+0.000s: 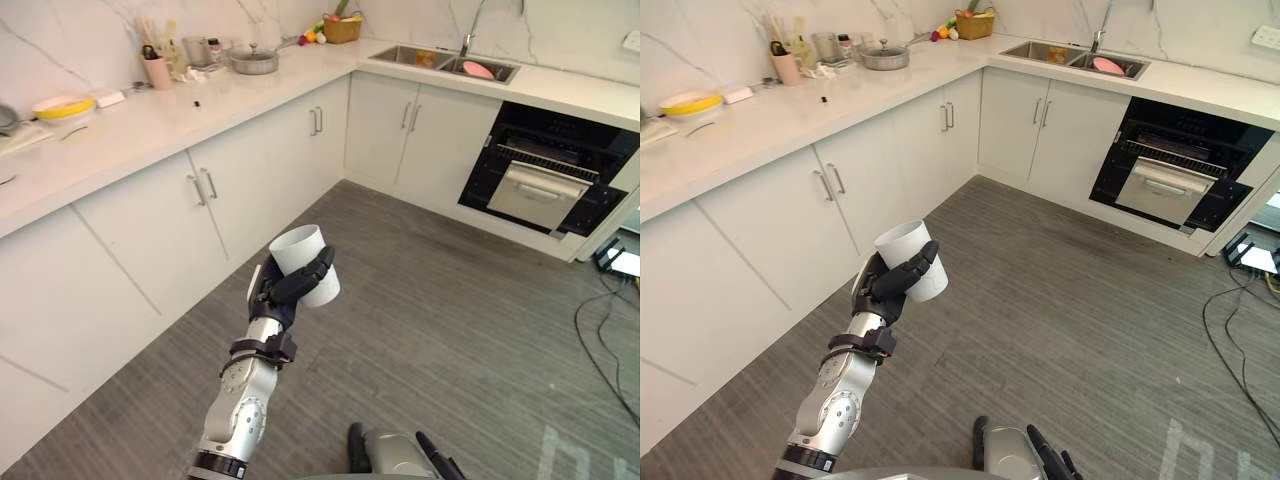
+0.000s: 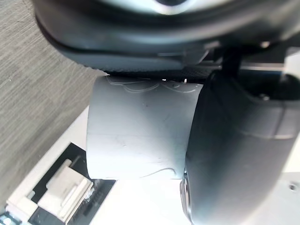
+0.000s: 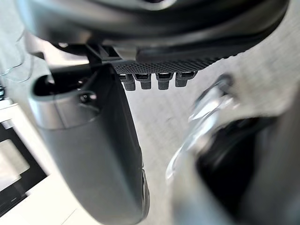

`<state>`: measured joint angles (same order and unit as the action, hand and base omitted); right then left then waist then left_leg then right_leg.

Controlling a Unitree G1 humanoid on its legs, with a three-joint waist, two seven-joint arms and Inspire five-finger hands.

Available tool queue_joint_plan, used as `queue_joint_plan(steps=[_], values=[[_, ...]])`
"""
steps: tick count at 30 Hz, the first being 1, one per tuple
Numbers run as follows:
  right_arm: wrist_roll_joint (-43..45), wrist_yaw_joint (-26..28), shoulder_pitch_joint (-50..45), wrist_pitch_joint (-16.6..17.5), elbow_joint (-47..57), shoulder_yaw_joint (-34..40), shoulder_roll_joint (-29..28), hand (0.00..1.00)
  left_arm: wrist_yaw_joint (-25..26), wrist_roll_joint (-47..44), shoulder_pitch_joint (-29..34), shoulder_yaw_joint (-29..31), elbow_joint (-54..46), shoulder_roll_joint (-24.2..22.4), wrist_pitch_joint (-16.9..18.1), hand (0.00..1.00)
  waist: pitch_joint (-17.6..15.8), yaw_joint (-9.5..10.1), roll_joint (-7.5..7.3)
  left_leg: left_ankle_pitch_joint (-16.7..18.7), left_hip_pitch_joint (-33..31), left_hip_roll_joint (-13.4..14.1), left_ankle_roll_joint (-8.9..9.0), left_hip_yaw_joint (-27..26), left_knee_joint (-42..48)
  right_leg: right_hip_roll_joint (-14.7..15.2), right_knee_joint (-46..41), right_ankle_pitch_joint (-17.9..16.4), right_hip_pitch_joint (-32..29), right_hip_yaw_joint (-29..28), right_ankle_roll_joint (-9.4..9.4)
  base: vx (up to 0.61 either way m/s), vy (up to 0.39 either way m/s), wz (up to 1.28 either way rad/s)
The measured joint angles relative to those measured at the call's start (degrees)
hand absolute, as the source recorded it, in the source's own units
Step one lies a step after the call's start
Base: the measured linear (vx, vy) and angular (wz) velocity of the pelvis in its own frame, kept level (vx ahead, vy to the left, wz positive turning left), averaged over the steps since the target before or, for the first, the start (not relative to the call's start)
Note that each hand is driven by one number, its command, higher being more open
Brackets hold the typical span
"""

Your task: Walk over to the sink, pick up the cup, carry it to the dishwasher, place the cup inside the dishwasher, then close the dishwasher door

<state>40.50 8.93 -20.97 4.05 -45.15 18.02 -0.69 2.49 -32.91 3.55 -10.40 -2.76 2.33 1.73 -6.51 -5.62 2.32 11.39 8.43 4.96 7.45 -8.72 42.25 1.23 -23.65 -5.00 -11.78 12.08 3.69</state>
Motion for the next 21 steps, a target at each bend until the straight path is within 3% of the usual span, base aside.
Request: queue_joint_plan(steps=[1,2,3,4,5,6,7,8,9,10,11,12,13,14,15,16,18,19,20,21], values=[[0.0,0.1,-0.2,0.3,0.5,-0.1,0.2,1.0,-0.2,0.4,0.5,0.4,-0.1,-0.4,0.0,0.0,0.1,0.12,0.58,-5.2,-2.6,1.6,-0.95,-0.8,6.0,-1.0,0.8,-1.0,1.3,-0.4,0.62,0.42,-0.166,-0.49],[-0.1,0.5,-0.4,1.0,1.4,-1.2,0.6,1.0,-0.7,0.9,2.5,2.3,-0.7,-1.0,0.0,0.0,0.3,0.64,0.89,-19.3,-5.7,5.0,-2.67,-3.6,13.3,-3.0,3.3,-1.9,5.1,-2.4,1.55,0.39,-0.085,-0.69],[0.0,1.0,-0.6,2.7,2.7,-2.2,0.7,1.0,-1.2,1.1,3.3,3.5,-0.9,-0.9,0.0,0.0,0.2,1.17,1.13,-18.3,-9.3,8.1,-5.2,-4.1,20.7,-4.8,6.2,-2.6,9.1,-3.5,2.33,0.41,-0.071,-0.72],[0.3,1.0,-0.7,3.5,3.6,-2.5,0.6,1.0,-1.4,1.1,3.3,3.8,-1.2,-0.7,0.0,0.0,0.3,1.48,1.62,-15.4,-11.6,9.2,-6.57,-4.0,23.6,-5.4,6.9,-3.3,10.6,-4.2,2.73,0.64,-0.099,-0.59],[1.3,1.0,-0.4,4.6,5.6,-3.1,0.8,1.0,-1.6,1.1,3.3,4.0,-2.1,0.0,0.0,0.0,-0.4,1.93,0.64,-10.0,-16.3,9.9,-8.04,-3.4,26.2,-5.8,7.4,-4.9,13.0,-5.6,2.95,0.63,-0.102,-0.64],[2.9,1.2,0.1,5.8,7.8,-3.9,1.5,1.0,-2.3,0.8,3.3,4.0,-2.4,0.8,0.0,0.0,-0.4,2.8,0.55,-5.8,-20.3,9.9,-8.28,-3.6,24.6,-5.7,8.3,-6.2,15.5,-7.4,2.91,0.62,-0.09,-0.73],[3.5,1.2,0.8,6.3,8.8,-4.2,2.0,1.0,-2.8,0.8,3.3,4.1,-2.5,1.2,0.0,0.0,-0.4,3.22,0.49,-3.9,-21.8,9.9,-8.1,-4.3,22.2,-5.4,8.7,-6.7,16.4,-8.5,2.76,0.51,-0.014,-0.85],[4.7,1.2,2.8,7.1,10.6,-5.1,3.0,1.0,-3.6,0.9,3.4,4.3,-3.3,2.0,0.0,0.0,-0.4,3.41,0.44,-0.8,-23.6,8.9,-7.69,-5.9,14.0,-4.6,9.0,-7.7,18.2,-10.5,1.78,0.52,0.056,-0.79],[5.2,1.2,5.1,7.7,12.3,-5.1,3.8,1.0,-4.8,0.9,3.4,4.5,-4.3,2.2,0.0,0.0,-0.4,3.36,0.34,0.1,-24.4,6.3,-7.24,-5.9,1.0,-3.2,8.9,-9.2,19.7,-12.2,0.9,0.56,0.083,-0.72],[5.4,1.1,6.3,8.0,12.9,-5.2,4.3,1.0,-5.4,1.0,3.5,4.5,-5.0,2.1,0.0,0.0,-0.4,3.5,0.33,-0.3,-24.4,4.7,-6.74,-5.5,-6.2,-2.4,9.0,-9.9,20.3,-13.3,0.51,0.6,0.144,-0.66],[5.4,1.0,8.8,8.8,13.2,-5.3,5.1,1.0,-6.3,1.4,4.2,4.5,-7.0,1.9,0.0,0.0,-0.4,3.74,0.46,-3.6,-24.2,1.8,-4.52,-3.2,-21.1,-1.2,9.7,-11.2,21.7,-15.5,-0.31,0.49,0.145,-0.58],[5.4,1.0,10.0,9.1,13.2,-5.3,5.7,1.0,-6.8,1.5,4.8,4.5,-8.2,1.9,0.0,0.0,-0.2,4.08,0.91,-5.7,-24.5,1.2,-3.08,-1.8,-27.4,-1.1,10.6,-11.4,22.4,-16.8,-0.41,0.72,0.29,-0.97],[5.4,0.9,11.9,9.5,12.2,-5.4,6.2,1.0,-7.7,1.7,5.2,4.6,-9.7,2.1,0.4,0.0,-0.3,5.56,1.15,-11.6,-25.9,1.3,0.26,0.1,-30.7,-1.0,12.8,-12.1,24.6,-20.0,-0.8,0.61,0.282,-0.88],[5.4,0.9,12.4,9.5,11.9,-5.9,6.3,1.0,-7.8,2.0,5.2,4.7,-9.5,2.3,1.0,0.0,-0.1,6.2,1.25,-14.9,-25.1,1.0,-0.52,0.2,-30.4,-0.5,13.1,-12.4,25.5,-21.1,-1.46,0.61,0.297,-0.94],[5.2,0.9,12.8,9.6,11.6,-6.4,6.0,1.0,-7.9,2.6,5.2,5.4,-8.7,2.5,1.4,0.0,0.0,6.46,0.27,-17.4,-24.2,0.4,-3.03,0.7,-29.2,0.4,12.4,-12.9,26.3,-22.5,-2.28,0.63,0.292,-0.54],[4.9,1.0,13.1,9.3,11.7,-7.2,5.6,1.0,-7.8,3.0,5.2,7.4,-7.0,2.5,1.4,0.0,0.0,5.58,-0.52,-12.5,-24.9,-0.3,-7.71,0.3,-22.5,1.5,7.8,-12.2,25.7,-24.2,-3.52,0.63,0.276,-0.37],[4.7,0.7,13.0,8.0,11.7,-7.2,5.7,1.0,-7.6,3.8,6.8,9.7,-6.2,2.8,1.4,0.0,0.0,4.63,-1.28,-6.6,-23.3,-0.2,-8.08,-0.8,-15.5,2.1,0.1,-10.2,25.6,-25.0,-5.86,0.65,0.234,-0.33],[4.4,0.5,13.0,7.4,11.7,-7.1,5.6,1.0,-7.6,3.8,7.4,10.4,-6.2,3.0,1.5,0.0,-0.2,4.72,-1.67,-5.4,-22.4,0.1,-8.13,-1.3,-13.1,2.4,-2.4,-8.6,25.5,-24.7,-6.92,0.63,0.18,-0.54],[4.1,0.0,12.9,6.8,11.6,-7.0,4.9,1.0,-7.4,4.6,7.9,10.8,-6.1,3.9,2.3,0.0,-0.5,4.9,-2.55,-2.4,-22.4,-1.0,-6.33,-2.5,-9.0,2.9,-9.3,-4.6,24.3,-23.0,-10.61,0.43,0.217,-0.57],[4.0,-0.1,12.2,6.8,12.3,-7.0,4.9,1.0,-7.5,5.8,8.1,10.9,-6.7,4.2,3.1,0.0,-0.1,4.89,-3.36,-3.3,-17.5,-4.2,-10.13,-1.7,-18.7,5.3,-20.3,0.4,20.0,-20.6,-17.24,0.37,0.254,-0.55]])
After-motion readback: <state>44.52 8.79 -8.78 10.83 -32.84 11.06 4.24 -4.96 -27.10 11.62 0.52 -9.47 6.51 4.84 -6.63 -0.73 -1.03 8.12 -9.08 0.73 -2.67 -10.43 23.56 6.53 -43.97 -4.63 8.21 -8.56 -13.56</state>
